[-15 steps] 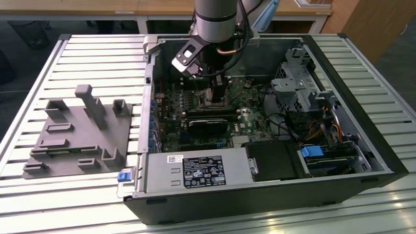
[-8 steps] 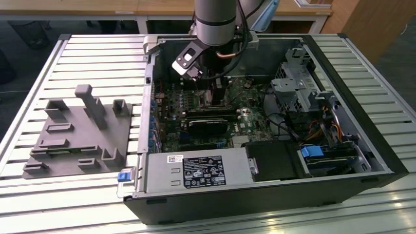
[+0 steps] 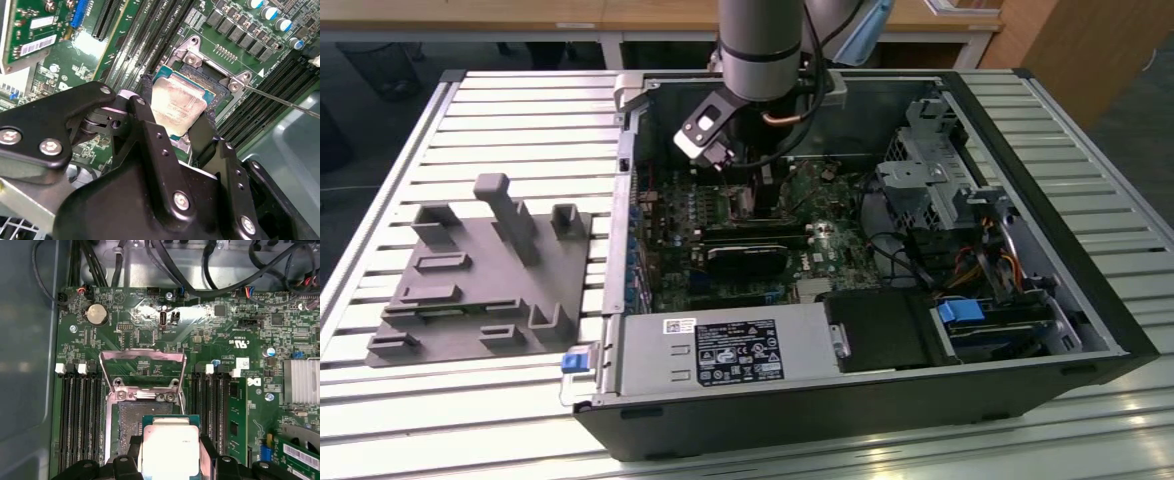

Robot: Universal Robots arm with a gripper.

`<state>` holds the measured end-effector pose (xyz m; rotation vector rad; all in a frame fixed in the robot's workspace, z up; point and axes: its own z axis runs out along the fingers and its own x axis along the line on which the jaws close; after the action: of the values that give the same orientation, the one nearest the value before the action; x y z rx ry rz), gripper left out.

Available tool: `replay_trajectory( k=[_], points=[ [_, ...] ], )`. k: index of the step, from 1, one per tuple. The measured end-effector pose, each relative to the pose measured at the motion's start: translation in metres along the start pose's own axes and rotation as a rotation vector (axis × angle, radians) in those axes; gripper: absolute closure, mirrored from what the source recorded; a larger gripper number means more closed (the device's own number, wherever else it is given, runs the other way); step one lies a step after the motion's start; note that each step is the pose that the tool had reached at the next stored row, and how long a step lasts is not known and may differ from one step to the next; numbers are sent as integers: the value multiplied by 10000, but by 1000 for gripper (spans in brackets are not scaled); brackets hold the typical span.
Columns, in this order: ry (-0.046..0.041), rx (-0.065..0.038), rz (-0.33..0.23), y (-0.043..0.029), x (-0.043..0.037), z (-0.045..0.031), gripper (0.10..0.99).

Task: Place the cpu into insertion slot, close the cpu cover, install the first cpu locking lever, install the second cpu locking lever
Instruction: 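Place the cpu into insertion slot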

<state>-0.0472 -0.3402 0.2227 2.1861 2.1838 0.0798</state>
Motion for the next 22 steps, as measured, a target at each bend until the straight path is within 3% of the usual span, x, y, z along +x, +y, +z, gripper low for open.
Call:
replay_trajectory(
  k=[22],
  points=[
    [-1, 0, 0, -4, 0, 45, 549]
  ],
)
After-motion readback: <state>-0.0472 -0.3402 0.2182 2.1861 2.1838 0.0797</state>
